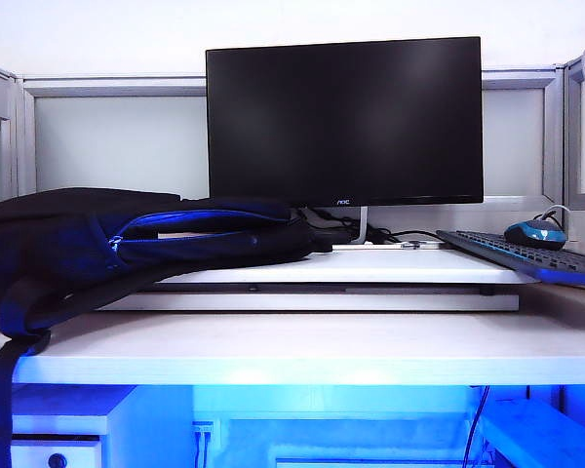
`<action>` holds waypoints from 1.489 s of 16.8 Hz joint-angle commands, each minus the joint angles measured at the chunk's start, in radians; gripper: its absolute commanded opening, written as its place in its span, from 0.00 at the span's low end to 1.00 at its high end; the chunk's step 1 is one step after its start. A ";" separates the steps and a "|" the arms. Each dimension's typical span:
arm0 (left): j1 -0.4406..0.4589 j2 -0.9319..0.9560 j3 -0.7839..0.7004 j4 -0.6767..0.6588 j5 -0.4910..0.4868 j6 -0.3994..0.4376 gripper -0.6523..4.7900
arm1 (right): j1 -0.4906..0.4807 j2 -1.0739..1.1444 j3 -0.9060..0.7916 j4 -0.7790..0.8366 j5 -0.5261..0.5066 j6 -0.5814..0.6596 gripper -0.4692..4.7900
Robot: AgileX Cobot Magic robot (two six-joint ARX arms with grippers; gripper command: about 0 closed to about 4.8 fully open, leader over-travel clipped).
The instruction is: Pick up the book on the desk and put it into the open backpack.
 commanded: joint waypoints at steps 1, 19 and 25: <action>0.001 0.000 -0.001 -0.012 0.004 -0.008 0.11 | -0.001 -0.014 0.000 -0.026 0.010 0.006 0.08; 0.002 0.000 0.000 -0.053 0.005 -0.010 0.11 | -0.001 -0.114 0.004 0.038 0.001 0.006 0.09; 0.002 0.000 0.000 -0.053 0.005 -0.010 0.11 | -0.001 -0.113 0.003 0.038 0.000 0.006 0.09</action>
